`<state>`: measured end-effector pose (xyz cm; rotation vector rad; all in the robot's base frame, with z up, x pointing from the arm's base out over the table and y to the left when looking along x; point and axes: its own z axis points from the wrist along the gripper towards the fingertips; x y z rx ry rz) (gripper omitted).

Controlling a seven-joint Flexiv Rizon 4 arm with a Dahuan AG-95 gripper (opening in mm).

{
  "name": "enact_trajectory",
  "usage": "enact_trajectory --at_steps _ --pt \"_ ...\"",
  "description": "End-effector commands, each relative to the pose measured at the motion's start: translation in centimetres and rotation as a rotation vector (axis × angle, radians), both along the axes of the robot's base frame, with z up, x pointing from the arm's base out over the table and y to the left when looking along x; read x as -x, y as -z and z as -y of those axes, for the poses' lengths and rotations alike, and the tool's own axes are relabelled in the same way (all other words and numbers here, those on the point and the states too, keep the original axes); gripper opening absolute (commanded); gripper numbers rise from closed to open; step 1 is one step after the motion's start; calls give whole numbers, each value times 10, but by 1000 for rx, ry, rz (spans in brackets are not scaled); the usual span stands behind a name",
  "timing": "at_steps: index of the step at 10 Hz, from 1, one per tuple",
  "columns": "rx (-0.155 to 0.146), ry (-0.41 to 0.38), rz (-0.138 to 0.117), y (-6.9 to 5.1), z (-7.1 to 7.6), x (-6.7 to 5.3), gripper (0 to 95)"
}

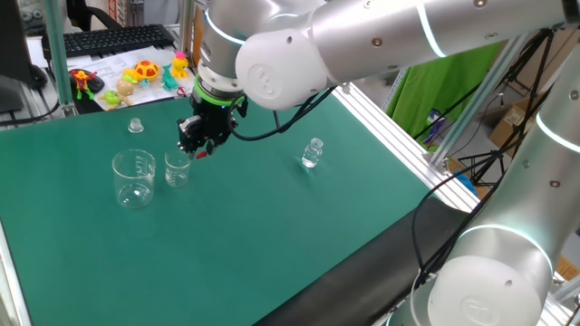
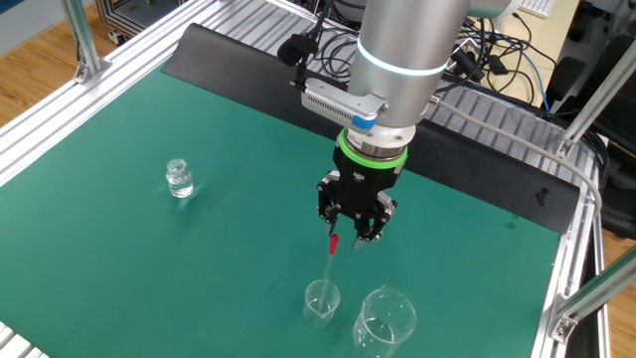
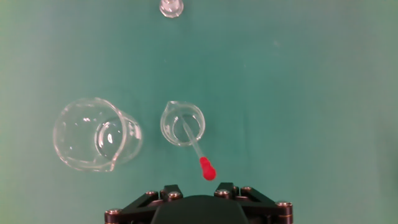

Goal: Transfer liquid using a dropper

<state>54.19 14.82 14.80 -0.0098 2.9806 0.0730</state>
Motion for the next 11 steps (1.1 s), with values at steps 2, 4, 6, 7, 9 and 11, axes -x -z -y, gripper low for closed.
enact_trajectory --at_steps 2,4,6,7,9,11 --pt "3 -1 1 -1 1 1 190" --pt "10 -5 12 0 2 1 190" --pt "11 -2 9 -1 2 -1 380" --pt "11 -2 8 -1 2 -2 380" --pt "13 -5 14 0 4 -2 380" --pt "16 -6 23 1 6 -2 380"
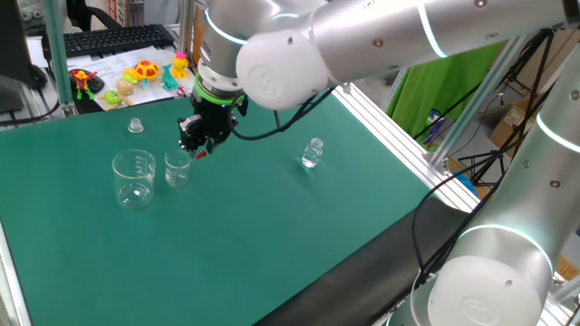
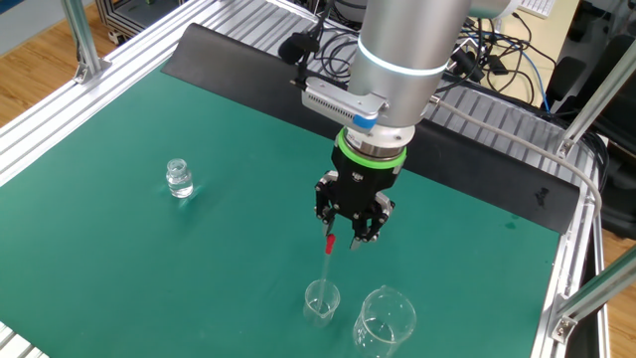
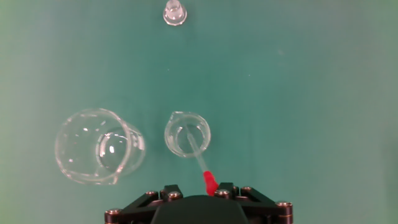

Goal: Transfer liquid using a dropper

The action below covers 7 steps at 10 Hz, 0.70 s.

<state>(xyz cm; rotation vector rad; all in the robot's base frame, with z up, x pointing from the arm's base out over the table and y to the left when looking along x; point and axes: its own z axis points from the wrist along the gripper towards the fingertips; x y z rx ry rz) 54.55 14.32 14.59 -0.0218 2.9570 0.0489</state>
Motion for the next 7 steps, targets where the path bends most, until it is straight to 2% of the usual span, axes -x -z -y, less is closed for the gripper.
enact_trajectory --at_steps 1,3,4,7 --pt "0 0 2 -1 1 1 190" --pt "-2 1 2 -1 1 1 190" --pt "-2 1 2 -1 1 1 0" --pt "-1 0 6 -1 2 1 0"
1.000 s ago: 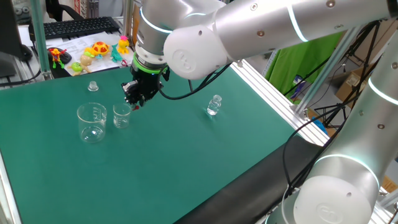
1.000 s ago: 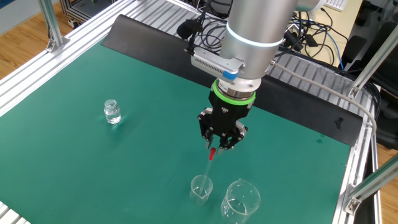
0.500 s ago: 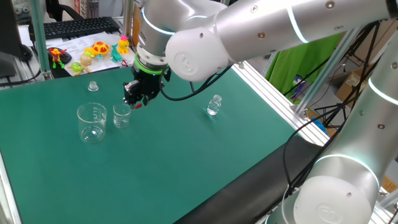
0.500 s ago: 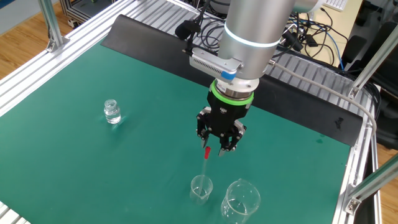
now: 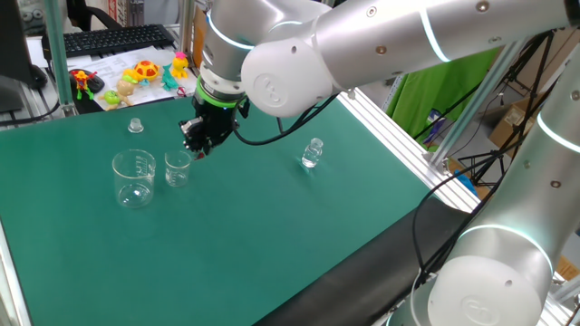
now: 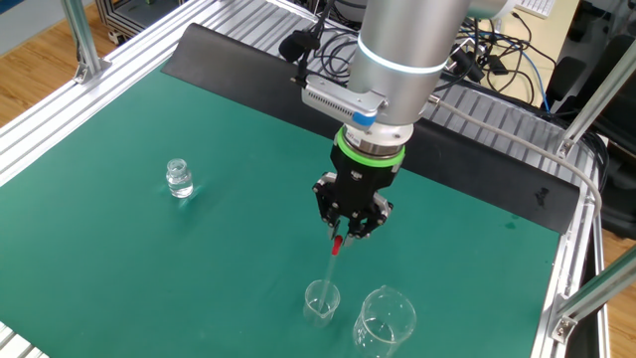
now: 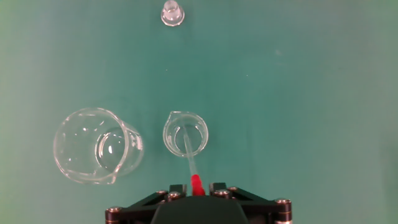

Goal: Transfer liquid using a dropper

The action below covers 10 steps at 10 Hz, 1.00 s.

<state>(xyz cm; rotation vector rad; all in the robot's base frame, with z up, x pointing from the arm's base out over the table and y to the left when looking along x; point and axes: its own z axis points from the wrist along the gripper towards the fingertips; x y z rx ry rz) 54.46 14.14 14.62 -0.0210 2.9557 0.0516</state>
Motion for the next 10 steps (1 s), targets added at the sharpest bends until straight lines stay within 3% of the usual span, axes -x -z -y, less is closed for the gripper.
enact_trajectory --at_steps 1,6,7,8,9,10 --pt "3 0 6 0 1 0 0" --pt "0 10 6 0 1 1 0" --pt "-1 17 6 0 1 1 380" --pt "-2 22 6 0 1 1 380" --pt "-2 26 5 0 1 1 570" --pt "-2 29 5 0 1 1 570"
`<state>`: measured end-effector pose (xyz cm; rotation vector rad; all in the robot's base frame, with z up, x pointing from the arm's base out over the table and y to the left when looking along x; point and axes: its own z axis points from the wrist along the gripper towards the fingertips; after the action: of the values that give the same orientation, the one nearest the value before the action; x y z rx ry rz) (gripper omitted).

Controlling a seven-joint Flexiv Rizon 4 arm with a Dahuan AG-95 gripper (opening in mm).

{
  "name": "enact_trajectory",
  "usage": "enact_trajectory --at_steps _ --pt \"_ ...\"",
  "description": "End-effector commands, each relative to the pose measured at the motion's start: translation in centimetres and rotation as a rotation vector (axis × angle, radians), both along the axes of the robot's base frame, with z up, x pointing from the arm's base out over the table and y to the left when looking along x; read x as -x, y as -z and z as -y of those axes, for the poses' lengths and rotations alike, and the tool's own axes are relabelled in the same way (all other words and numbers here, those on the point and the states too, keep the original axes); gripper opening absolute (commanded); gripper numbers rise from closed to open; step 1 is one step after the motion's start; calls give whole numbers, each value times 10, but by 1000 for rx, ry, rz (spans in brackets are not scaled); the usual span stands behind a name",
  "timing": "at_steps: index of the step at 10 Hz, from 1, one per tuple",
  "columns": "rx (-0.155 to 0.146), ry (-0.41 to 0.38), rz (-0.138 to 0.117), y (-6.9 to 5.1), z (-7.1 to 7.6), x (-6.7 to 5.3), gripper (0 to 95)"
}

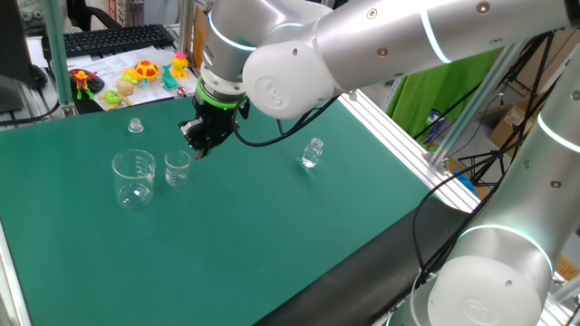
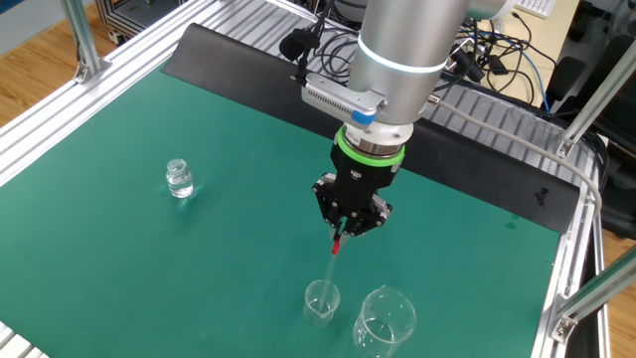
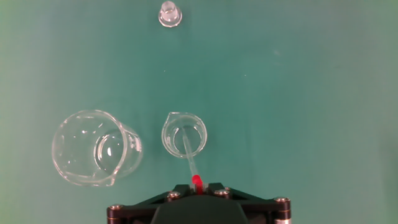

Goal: Transfer liquid using a dropper

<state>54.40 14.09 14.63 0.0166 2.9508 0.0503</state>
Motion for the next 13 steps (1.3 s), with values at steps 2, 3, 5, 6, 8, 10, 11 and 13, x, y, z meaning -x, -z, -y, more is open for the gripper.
enact_trajectory --at_steps 2,3,5,6,8,10,11,13 --pt "-1 9 -1 -1 0 0 760" --pt "1 10 -3 -3 0 -1 760" --pt "12 1 -22 -16 2 -3 760" --pt "11 -1 -42 -26 4 -5 760" --pt "16 -11 -86 -47 10 -6 570" --pt "14 -30 -105 -57 18 -7 380" --pt "12 -37 -113 -63 25 -7 190" --pt "12 -35 -118 -72 36 -7 0"
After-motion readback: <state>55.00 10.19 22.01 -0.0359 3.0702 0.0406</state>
